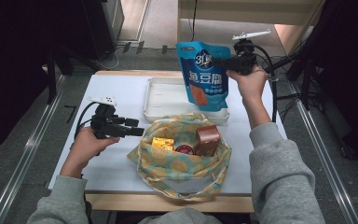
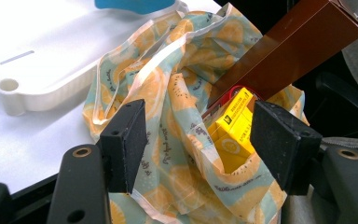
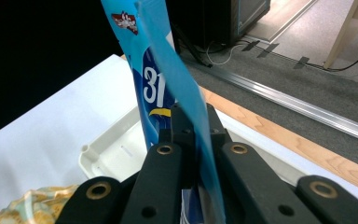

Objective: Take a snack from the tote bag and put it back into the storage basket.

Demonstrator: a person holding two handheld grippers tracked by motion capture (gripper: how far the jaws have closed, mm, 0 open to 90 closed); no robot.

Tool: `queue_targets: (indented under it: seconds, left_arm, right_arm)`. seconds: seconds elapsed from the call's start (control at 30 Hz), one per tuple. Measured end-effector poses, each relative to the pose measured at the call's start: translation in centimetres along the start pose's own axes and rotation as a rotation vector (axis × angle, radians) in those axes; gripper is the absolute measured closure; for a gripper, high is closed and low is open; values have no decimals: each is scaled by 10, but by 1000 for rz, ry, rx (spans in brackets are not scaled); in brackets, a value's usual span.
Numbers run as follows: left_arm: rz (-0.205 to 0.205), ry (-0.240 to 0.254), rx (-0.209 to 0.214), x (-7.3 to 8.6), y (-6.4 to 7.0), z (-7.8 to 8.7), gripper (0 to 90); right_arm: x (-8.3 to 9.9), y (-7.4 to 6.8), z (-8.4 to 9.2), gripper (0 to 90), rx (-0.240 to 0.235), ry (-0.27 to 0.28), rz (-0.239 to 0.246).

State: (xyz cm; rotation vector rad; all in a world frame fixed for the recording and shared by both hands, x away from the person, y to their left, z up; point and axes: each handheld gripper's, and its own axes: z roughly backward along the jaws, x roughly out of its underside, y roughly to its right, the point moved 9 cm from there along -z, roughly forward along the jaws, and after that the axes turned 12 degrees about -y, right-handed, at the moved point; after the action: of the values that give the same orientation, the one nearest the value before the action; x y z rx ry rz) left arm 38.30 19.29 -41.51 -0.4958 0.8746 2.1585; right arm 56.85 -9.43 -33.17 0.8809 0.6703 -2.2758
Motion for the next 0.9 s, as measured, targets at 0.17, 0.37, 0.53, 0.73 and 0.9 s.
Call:
queue_targets:
  seconds: [0.17,0.37,0.53,0.73,0.9]
  left_arm:
    - [0,-8,-1,1,0,-1,368]
    - [4,-12,0,2,0,-3,368]
    - [2,-13,0,2,0,-4,369]
    - [-2,-27,0,2,0,-6,368]
    - [4,-25,4,2,0,-7,368]
  right_arm:
    - [1,1,-13,898,12,-8,0]
    - [3,1,-19,896,-5,19,-9]
    - [13,2,-26,888,-7,18,-12]
    - [20,2,-25,869,-25,22,1]
    - [24,2,-23,796,-17,-7,6]
